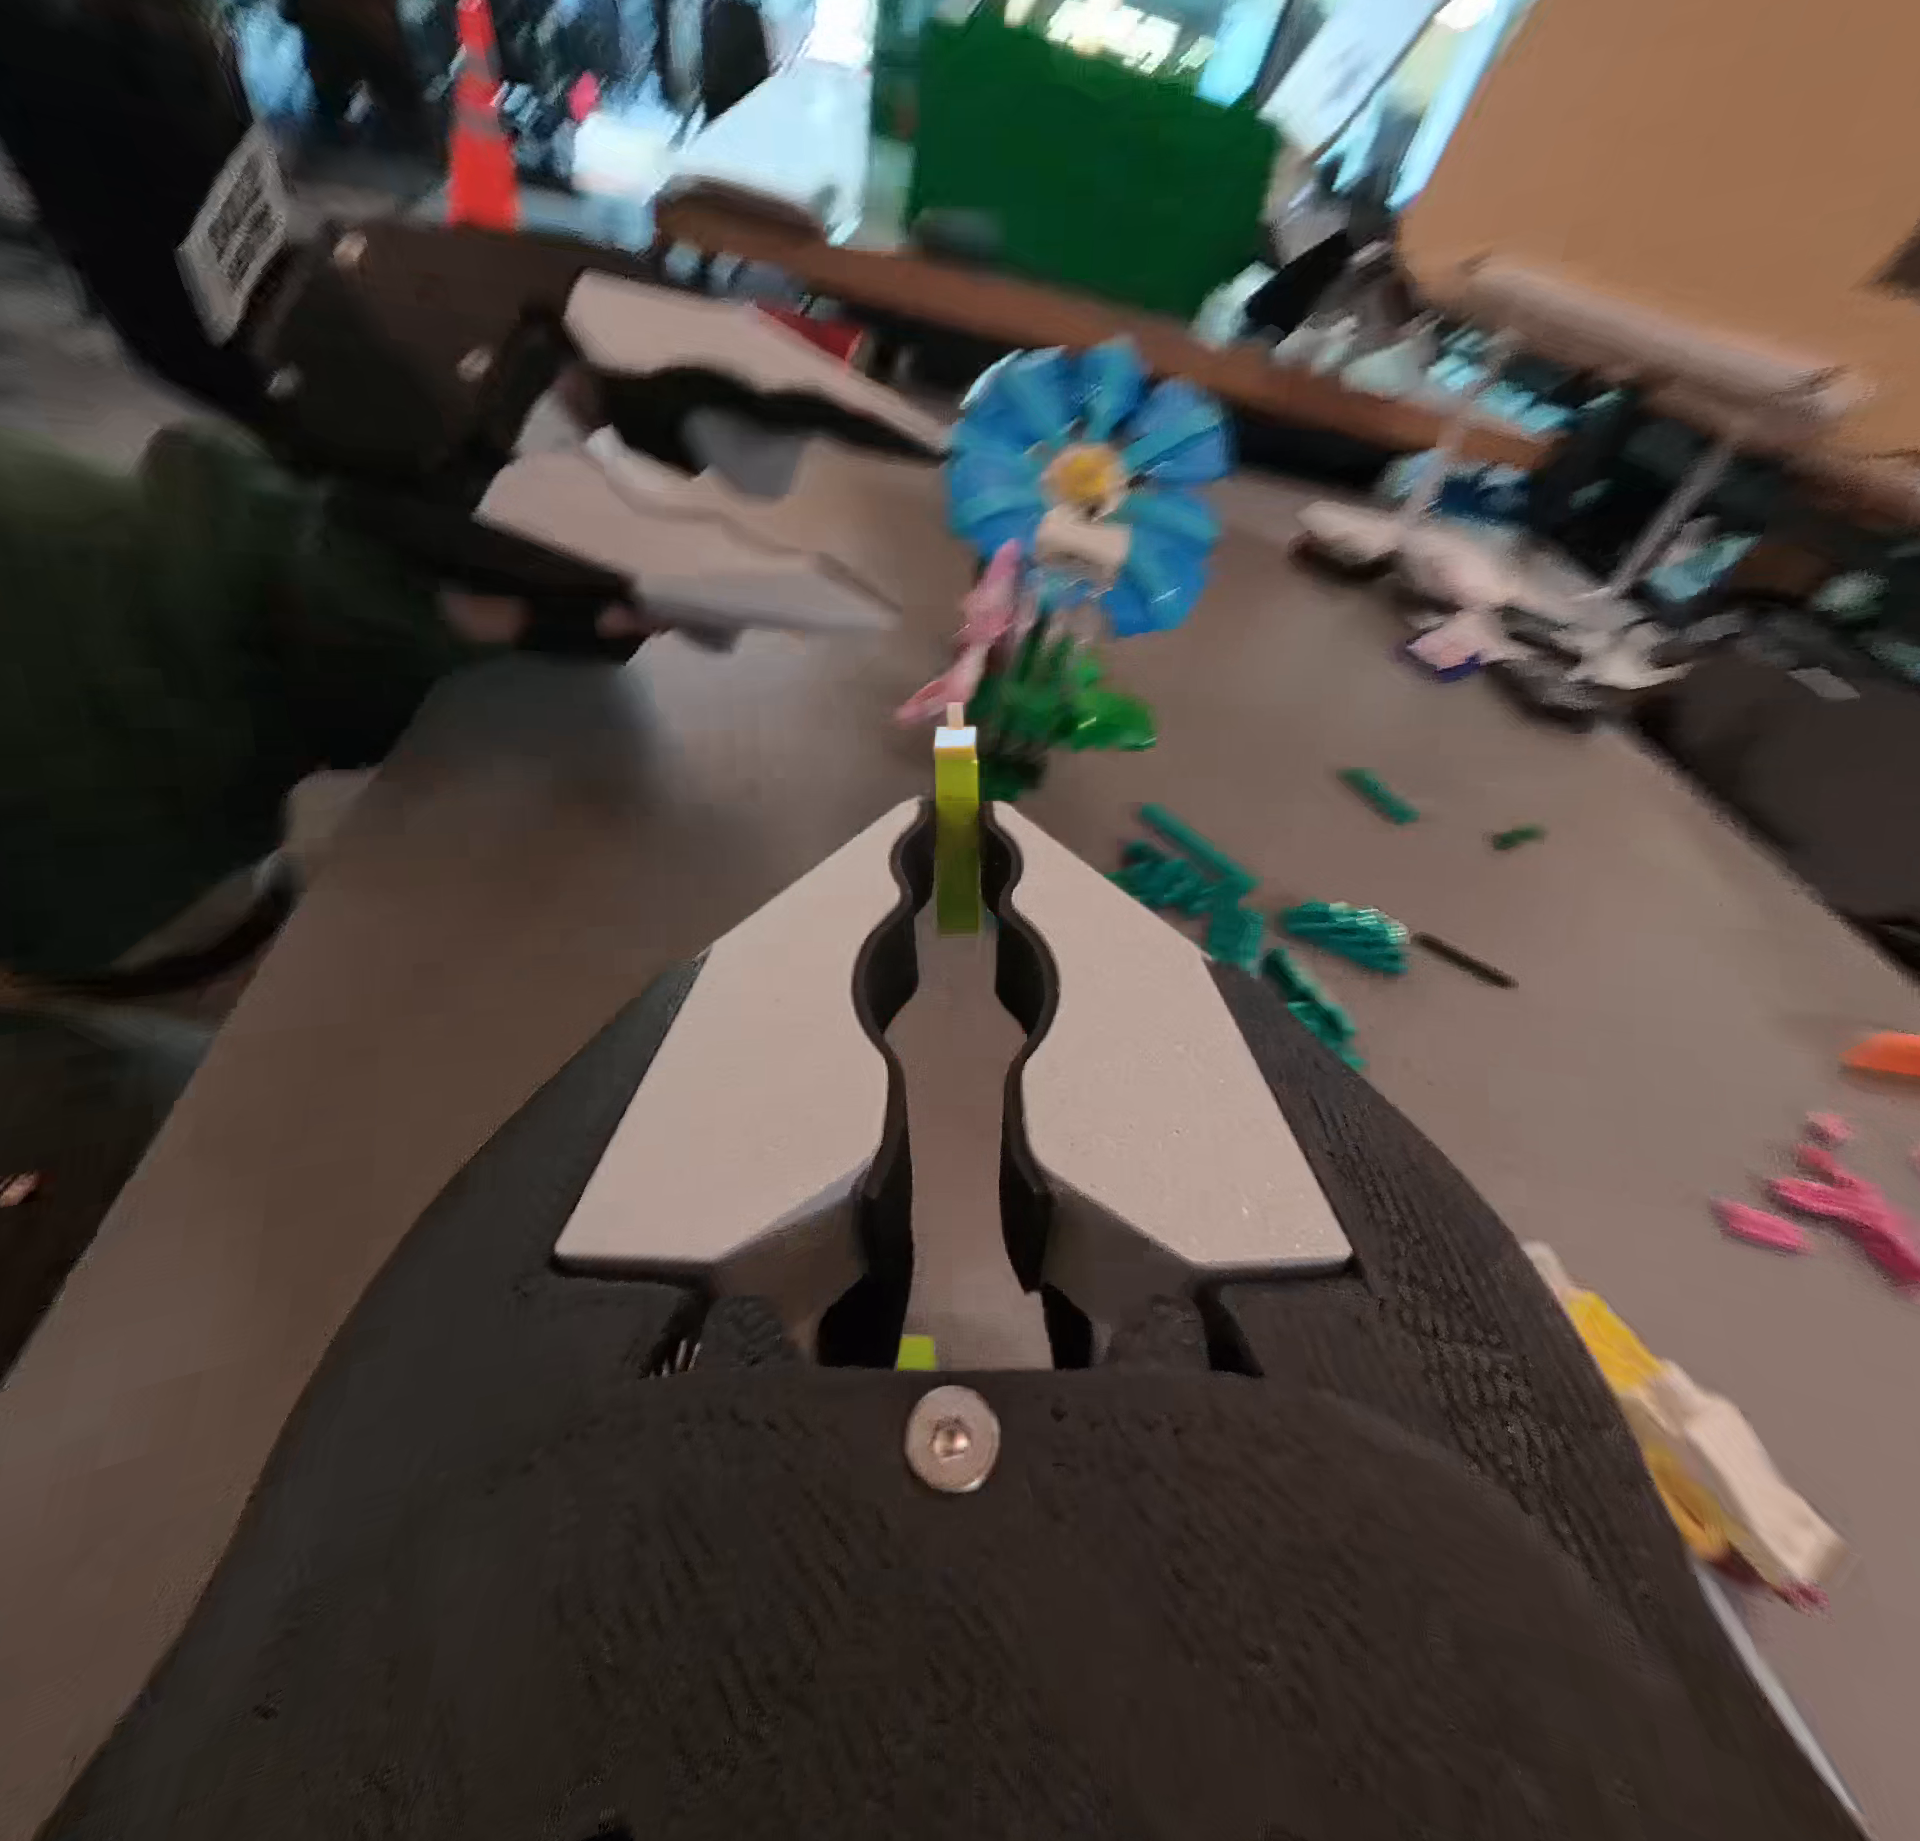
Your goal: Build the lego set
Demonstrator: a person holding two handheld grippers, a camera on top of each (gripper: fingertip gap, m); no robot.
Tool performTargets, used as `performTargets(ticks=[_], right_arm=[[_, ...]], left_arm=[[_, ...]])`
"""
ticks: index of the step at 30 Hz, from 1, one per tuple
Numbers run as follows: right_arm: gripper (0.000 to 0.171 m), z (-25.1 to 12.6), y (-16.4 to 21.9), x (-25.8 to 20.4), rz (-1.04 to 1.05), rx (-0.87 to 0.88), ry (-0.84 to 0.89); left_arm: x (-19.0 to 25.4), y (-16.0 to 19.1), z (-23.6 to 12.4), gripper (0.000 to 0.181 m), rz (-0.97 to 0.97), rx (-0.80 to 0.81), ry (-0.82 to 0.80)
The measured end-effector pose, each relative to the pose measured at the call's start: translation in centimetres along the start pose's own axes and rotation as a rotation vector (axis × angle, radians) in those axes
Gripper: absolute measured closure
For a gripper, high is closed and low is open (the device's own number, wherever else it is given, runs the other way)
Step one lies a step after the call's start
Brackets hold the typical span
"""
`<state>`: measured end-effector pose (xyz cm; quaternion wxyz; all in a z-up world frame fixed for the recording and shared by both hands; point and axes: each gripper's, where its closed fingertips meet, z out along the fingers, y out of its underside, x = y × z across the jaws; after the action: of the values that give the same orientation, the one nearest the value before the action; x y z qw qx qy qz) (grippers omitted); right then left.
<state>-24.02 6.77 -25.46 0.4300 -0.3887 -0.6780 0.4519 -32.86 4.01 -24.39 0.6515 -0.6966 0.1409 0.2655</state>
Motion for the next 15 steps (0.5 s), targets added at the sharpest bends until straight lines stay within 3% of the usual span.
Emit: performTargets(ticks=[3, 7, 15], right_arm=[[0.165, 0.7, 2.4, -2.8, 0.034, -0.185, -0.155], [0.165, 0.2, 4.5, -3.7, 0.108, -0.371, -0.203], [0.165, 0.0, 5.9, -3.1, 0.152, -0.447, -0.181]], left_arm=[[0.0, 0.0, 0.0, 0.133, 0.001, 0.0, 0.0], [0.0, 0.0, 0.0, 0.133, 0.003, 0.002, 0.001], [0.0, 0.1, -0.1, 0.133, 0.009, -0.001, -0.007]])
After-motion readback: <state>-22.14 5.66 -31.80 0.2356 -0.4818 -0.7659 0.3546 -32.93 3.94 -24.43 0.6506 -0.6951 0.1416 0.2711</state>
